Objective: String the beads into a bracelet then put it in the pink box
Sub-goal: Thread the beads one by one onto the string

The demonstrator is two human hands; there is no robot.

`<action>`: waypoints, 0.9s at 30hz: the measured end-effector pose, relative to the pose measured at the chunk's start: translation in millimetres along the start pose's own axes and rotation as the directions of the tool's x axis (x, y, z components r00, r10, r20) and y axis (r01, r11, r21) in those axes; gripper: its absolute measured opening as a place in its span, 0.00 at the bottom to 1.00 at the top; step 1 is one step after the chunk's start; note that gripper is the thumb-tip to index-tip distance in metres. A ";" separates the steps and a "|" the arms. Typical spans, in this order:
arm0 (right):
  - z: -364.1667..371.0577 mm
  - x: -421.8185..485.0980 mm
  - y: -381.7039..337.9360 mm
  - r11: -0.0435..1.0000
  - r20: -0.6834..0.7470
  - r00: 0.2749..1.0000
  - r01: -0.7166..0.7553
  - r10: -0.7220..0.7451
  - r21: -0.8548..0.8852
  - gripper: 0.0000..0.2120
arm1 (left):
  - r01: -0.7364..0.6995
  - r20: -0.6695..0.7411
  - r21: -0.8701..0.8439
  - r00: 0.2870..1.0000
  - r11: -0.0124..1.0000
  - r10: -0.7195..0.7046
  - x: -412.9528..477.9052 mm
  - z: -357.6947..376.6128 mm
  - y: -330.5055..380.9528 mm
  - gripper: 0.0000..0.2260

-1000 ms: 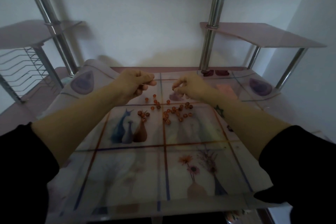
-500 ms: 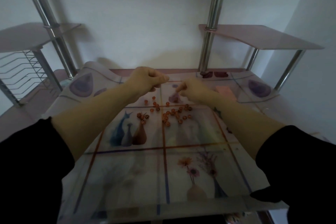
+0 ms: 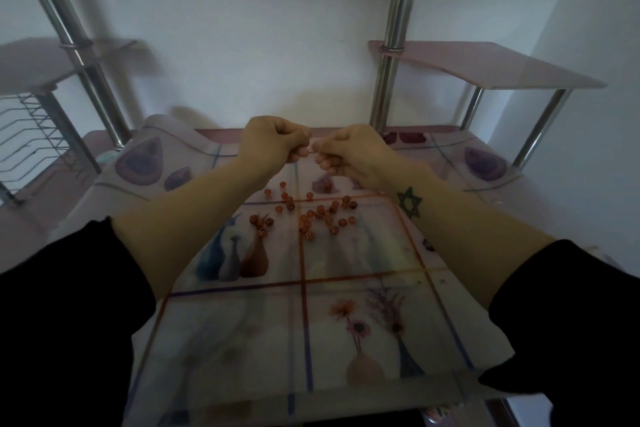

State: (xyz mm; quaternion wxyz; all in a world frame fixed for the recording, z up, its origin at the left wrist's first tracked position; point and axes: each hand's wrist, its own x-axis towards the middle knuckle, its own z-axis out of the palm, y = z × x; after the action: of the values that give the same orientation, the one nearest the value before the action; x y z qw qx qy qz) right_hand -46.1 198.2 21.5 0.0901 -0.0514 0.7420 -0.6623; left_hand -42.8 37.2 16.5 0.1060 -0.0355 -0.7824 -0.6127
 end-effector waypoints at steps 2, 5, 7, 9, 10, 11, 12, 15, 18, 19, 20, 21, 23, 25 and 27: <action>-2.7 1.1 4.7 0.999 -0.041 0.999 0.014 -0.016 -0.045 0.11 | 0.024 0.005 0.052 1.000 0.998 -0.025 1.3 -0.1 -8.2 0.04; -5.2 0.8 8.4 0.994 -0.063 0.998 0.021 -0.028 -0.109 0.11 | 0.043 0.052 0.201 0.997 0.979 -0.054 2.3 0.6 -20.5 0.03; -4.7 -0.4 9.3 0.995 -0.063 0.997 0.033 -0.039 -0.093 0.11 | 0.007 0.100 0.324 0.994 0.946 -0.042 3.3 1.4 -25.7 0.02; -2.6 -1.0 6.6 0.997 -0.087 0.994 0.067 -0.071 -0.048 0.11 | -0.048 0.162 0.449 0.986 0.892 -0.029 5.5 3.1 -27.0 0.03; -1.8 -0.6 4.3 0.996 -0.107 0.991 0.084 -0.085 -0.015 0.11 | -0.056 0.194 0.492 0.980 0.869 -0.047 6.7 4.1 -26.9 0.04; -0.8 -0.1 1.2 0.995 -0.128 0.987 0.100 -0.096 0.023 0.12 | -0.057 0.222 0.530 0.972 0.846 -0.074 7.5 5.2 -27.1 0.05; 0.1 0.4 -1.9 0.991 -0.144 0.984 0.113 -0.103 0.065 0.13 | -0.055 0.242 0.568 0.965 0.821 -0.103 8.1 6.3 -28.1 0.08; 1.3 0.4 -7.6 0.974 -0.128 0.987 0.121 -0.098 0.189 0.13 | -0.066 0.271 0.652 0.951 0.755 -0.151 7.4 10.7 -34.3 0.10; 3.7 1.9 -7.0 0.981 -0.106 0.989 0.117 -0.101 0.153 0.08 | -0.108 0.289 0.720 0.945 0.686 -0.155 3.6 15.0 -38.9 0.09; 5.1 2.3 -6.0 0.982 -0.110 0.990 0.108 -0.091 0.154 0.08 | -0.131 0.299 0.734 0.943 0.666 -0.143 3.2 16.4 -39.9 0.09; 6.4 3.3 -4.4 0.985 -0.116 0.990 0.095 -0.079 0.146 0.08 | -0.151 0.308 0.741 0.942 0.655 -0.131 3.2 17.6 -41.1 0.09; 7.3 6.3 -1.2 0.987 -0.118 0.990 0.092 -0.076 0.133 0.08 | -0.165 0.314 0.745 0.942 0.646 -0.122 3.4 18.6 -41.8 0.10; 9.2 11.5 6.3 0.992 -0.112 0.987 0.119 -0.114 0.036 0.07 | -0.178 0.313 0.758 0.944 0.628 -0.110 3.8 19.6 -42.7 0.10; 8.5 13.7 12.6 0.987 -0.092 0.983 0.158 -0.159 -0.017 0.08 | -0.195 0.318 0.768 0.943 0.610 -0.099 4.1 19.9 -43.5 0.10; 8.4 14.5 15.6 0.986 -0.087 0.982 0.165 -0.166 -0.015 0.08 | -0.223 0.334 0.776 0.939 0.590 -0.085 3.6 19.7 -43.7 0.09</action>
State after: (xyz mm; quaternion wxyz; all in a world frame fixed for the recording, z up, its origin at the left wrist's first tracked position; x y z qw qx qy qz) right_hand -58.0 189.0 4.1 0.0019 -0.0843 0.7409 -0.6663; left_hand -56.8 45.1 -28.8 -0.0005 -0.1183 -0.9778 -0.1728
